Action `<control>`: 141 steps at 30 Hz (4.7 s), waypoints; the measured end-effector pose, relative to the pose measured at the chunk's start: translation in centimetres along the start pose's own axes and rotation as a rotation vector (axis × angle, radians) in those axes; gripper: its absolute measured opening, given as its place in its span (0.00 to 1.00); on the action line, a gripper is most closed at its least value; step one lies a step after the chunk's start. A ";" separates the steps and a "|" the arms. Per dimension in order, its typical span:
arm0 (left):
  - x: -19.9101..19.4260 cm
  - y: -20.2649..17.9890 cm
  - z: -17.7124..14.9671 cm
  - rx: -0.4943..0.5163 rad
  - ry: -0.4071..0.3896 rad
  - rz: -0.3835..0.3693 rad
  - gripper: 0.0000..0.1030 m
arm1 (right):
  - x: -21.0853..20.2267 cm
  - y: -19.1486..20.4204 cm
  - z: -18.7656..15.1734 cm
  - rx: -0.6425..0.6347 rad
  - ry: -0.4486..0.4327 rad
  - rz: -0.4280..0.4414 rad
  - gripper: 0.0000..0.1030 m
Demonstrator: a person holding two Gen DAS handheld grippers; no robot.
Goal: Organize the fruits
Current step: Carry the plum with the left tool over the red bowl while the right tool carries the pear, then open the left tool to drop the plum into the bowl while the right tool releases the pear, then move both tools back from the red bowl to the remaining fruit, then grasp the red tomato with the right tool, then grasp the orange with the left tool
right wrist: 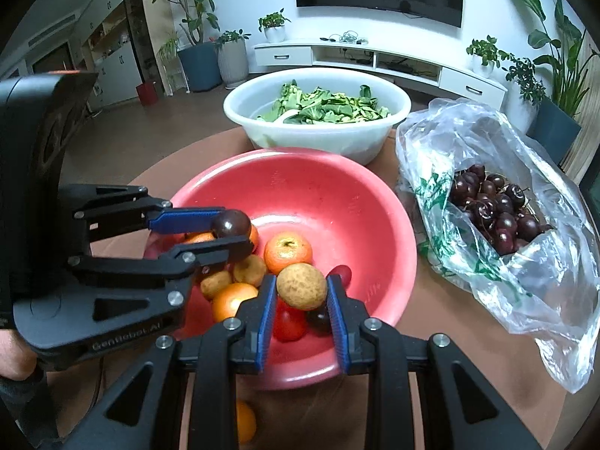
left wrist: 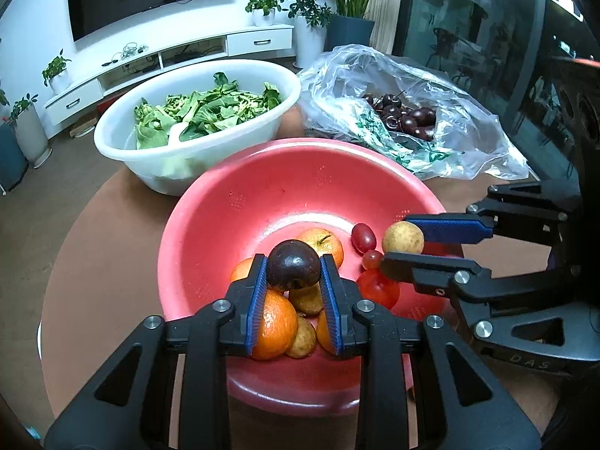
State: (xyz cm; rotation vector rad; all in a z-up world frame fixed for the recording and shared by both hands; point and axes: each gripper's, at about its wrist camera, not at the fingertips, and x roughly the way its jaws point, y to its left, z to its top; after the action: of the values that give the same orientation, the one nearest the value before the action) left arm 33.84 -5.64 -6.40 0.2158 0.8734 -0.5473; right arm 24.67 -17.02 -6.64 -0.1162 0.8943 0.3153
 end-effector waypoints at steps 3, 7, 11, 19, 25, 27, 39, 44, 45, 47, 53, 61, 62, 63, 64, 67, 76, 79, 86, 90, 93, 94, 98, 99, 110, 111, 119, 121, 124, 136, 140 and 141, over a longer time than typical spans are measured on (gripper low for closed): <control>0.1 0.0 0.0 0.001 -0.002 0.002 0.25 | 0.5 -0.1 0.3 -0.005 0.002 -0.004 0.29; 0.2 -0.1 0.0 0.009 -0.005 0.013 0.25 | 1.0 0.1 0.6 -0.013 0.005 -0.018 0.29; 0.2 0.1 0.0 0.007 -0.005 0.016 0.25 | 1.4 0.4 0.7 -0.032 0.007 -0.038 0.29; 0.5 0.0 0.0 0.012 -0.011 0.031 0.25 | 1.8 0.6 0.6 -0.054 0.011 -0.061 0.29; 0.4 0.1 -0.1 -0.001 -0.016 0.036 0.26 | 2.1 0.7 0.3 -0.062 0.023 -0.069 0.29; 0.3 0.2 -0.1 -0.007 -0.018 0.036 0.26 | 2.3 0.7 0.3 -0.065 0.028 -0.071 0.29; -2.1 1.2 -0.2 -0.064 -0.078 0.058 0.77 | 1.7 0.7 0.0 -0.056 0.012 -0.095 0.52; -5.0 0.6 -0.7 -0.068 -0.129 0.050 0.77 | 0.2 1.0 -0.2 -0.045 -0.014 -0.088 0.54; -5.6 0.6 -0.8 -0.074 -0.138 0.051 0.78 | -0.2 0.9 -0.3 -0.038 -0.021 -0.087 0.55; -7.2 0.7 -1.6 -0.096 -0.164 0.052 0.87 | -1.4 0.7 -0.9 -0.012 -0.045 -0.077 0.58; -10.9 -0.1 -5.7 -0.144 -0.197 0.059 0.96 | -5.4 0.0 -3.9 0.075 -0.109 -0.022 0.68; -12.8 -2.2 -12.9 -0.247 -0.160 0.057 0.99 | -6.9 0.7 -11.2 0.116 -0.059 0.023 0.68; -12.9 -2.7 -13.7 -0.248 -0.150 0.062 0.99 | -6.7 0.8 -11.7 0.120 -0.046 0.025 0.68; -13.0 -3.2 -14.5 -0.246 -0.143 0.065 0.99 | -6.5 0.8 -11.9 0.124 -0.036 0.026 0.68; -13.2 -3.8 -15.3 -0.243 -0.135 0.068 0.99 | -6.3 0.9 -12.1 0.125 -0.028 0.029 0.68; -13.4 -5.3 -17.8 -0.252 -0.105 0.063 0.99 | -6.0 1.5 -12.3 0.095 -0.022 0.031 0.68; -12.8 -6.5 -20.4 -0.274 -0.039 0.038 0.99 | -4.0 3.5 -12.7 0.002 0.043 0.012 0.56; -12.9 -6.4 -20.1 -0.274 -0.046 0.032 0.99 | -3.9 3.4 -12.8 0.000 0.051 0.004 0.52; -12.2 -6.3 -19.2 -0.270 -0.027 0.042 0.99 | -3.8 3.9 -13.0 -0.045 0.048 -0.012 0.42; -12.2 -6.2 -18.9 -0.271 -0.028 0.044 0.99 | -3.8 4.2 -12.9 -0.056 0.045 -0.009 0.35; -11.9 -6.2 -18.5 -0.263 -0.023 0.047 0.99 | -4.0 4.2 -13.1 -0.054 0.043 -0.007 0.35; -11.8 -6.3 -18.4 -0.260 -0.022 0.048 0.99 | -4.1 4.1 -13.1 -0.048 0.043 -0.003 0.35; -11.1 -6.6 -17.1 -0.237 -0.025 0.049 0.99 | -5.1 3.5 -13.3 0.002 0.017 0.016 0.35; -10.9 -6.8 -16.6 -0.230 -0.028 0.050 0.99 | -5.6 3.0 -13.4 0.034 0.004 0.023 0.35; -4.6 -9.7 -10.7 -0.115 0.043 0.077 0.99 | -7.5 -0.9 -14.2 0.182 -0.056 -0.013 0.35; -4.0 -9.7 -10.3 -0.116 0.050 0.080 0.99 | -7.5 -1.1 -14.2 0.180 -0.058 -0.014 0.35; -1.4 -9.4 -9.2 -0.111 0.075 0.098 0.99 | -7.5 -1.6 -14.7 0.188 -0.061 -0.013 0.35; -1.0 -9.6 -9.3 -0.105 0.082 0.095 0.95 | -7.4 -1.5 -14.7 0.185 -0.061 -0.011 0.35; -0.3 -10.0 -9.3 -0.096 0.095 0.077 0.80 | -7.3 -1.3 -14.7 0.178 -0.060 -0.010 0.35; 0.0 -11.5 -8.8 -0.049 0.078 0.049 0.38 | -7.1 -1.0 -14.8 0.174 -0.057 -0.012 0.35; -0.4 -11.6 -9.1 -0.057 0.071 0.034 0.35 | -7.0 -1.0 -14.8 0.174 -0.057 -0.012 0.35; -0.5 -11.5 -9.2 -0.057 0.070 0.032 0.35 | -7.0 -1.0 -14.8 0.175 -0.056 -0.010 0.35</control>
State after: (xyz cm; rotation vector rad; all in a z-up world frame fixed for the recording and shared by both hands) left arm 21.23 -11.50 -11.39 0.1977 0.9511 -0.4864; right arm 9.80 -22.90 -10.45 0.0493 0.8619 0.2284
